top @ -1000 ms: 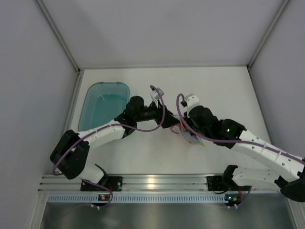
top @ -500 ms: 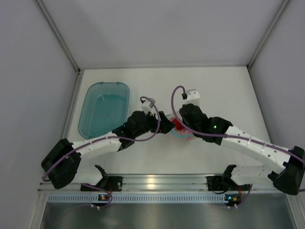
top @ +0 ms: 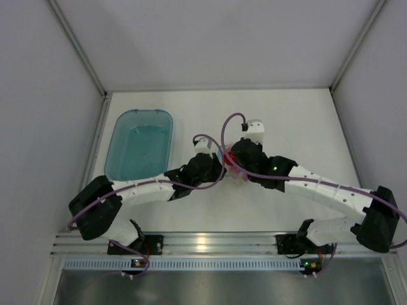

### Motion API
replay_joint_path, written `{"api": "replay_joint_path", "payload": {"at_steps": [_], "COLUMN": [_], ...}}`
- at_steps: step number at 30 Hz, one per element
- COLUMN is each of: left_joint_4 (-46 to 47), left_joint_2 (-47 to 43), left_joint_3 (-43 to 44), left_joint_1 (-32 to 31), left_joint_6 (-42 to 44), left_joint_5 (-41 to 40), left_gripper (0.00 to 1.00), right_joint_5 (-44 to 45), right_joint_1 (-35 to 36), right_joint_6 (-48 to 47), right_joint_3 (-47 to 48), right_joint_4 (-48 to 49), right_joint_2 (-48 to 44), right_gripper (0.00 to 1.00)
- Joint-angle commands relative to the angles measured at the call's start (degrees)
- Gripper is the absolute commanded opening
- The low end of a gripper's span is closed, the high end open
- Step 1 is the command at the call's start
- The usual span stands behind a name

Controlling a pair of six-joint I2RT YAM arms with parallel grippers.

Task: Open the zip-top bag and remove the fake food

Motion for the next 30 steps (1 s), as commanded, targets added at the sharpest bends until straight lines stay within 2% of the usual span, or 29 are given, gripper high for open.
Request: {"api": "replay_joint_path", "payload": {"at_steps": [1, 2, 3, 8, 11, 18, 22, 25, 27, 29, 30], "left_joint_4": [-2.0, -4.0, -5.4, -14.9, -17.2, -17.0, -16.7, -15.8, -14.9, -14.9, -15.0], "left_joint_2": [0.2, -0.1, -0.7, -6.8, -10.5, -12.9, -12.3, -13.9, -15.2, -16.7, -17.2], "left_joint_3": [2.8, 2.8, 2.8, 1.5, -1.6, -6.9, -4.1, -2.7, -2.3, -1.4, -1.1], "left_joint_1": [0.4, 0.5, 0.5, 0.9, 2.3, 7.9, 8.1, 8.0, 8.0, 7.9, 7.9], "left_joint_6": [-1.4, -1.6, -1.9, -2.5, -3.0, -2.8, 0.6, 2.3, 3.3, 4.8, 5.1], "left_joint_5": [-3.9, -5.3, -6.6, -13.2, -12.9, -7.4, -3.7, -0.4, 2.2, 3.9, 4.9], "left_gripper": [0.18, 0.04, 0.0, 0.0, 0.0, 0.0, 0.0, 0.08, 0.21, 0.28, 0.35], "right_joint_5": [3.2, 5.2, 6.7, 15.9, 16.2, 11.9, -0.8, -1.0, 1.9, 4.5, 4.8], "right_joint_1": [0.7, 0.7, 0.7, 0.6, 0.3, 0.4, 0.6, 1.5, 3.1, 4.1, 4.3], "right_joint_6": [0.4, 0.3, 0.0, 0.6, 0.7, -1.3, -6.8, -6.7, -5.6, -4.6, -4.3], "right_joint_3": [0.5, 0.7, 0.9, 2.7, 4.5, 7.0, 8.7, 11.9, 13.7, 15.9, 16.4], "right_joint_4": [1.6, 0.6, -0.3, -7.6, -9.3, -8.6, -4.1, -6.8, -9.3, -12.4, -13.1], "right_joint_2": [2.7, 3.3, 4.2, 9.6, 12.0, 10.7, 6.9, 8.3, 9.7, 11.9, 12.3], "right_gripper": [0.0, 0.0, 0.0, 0.0, 0.0, 0.0, 0.0, 0.0, 0.0, 0.0, 0.0]}}
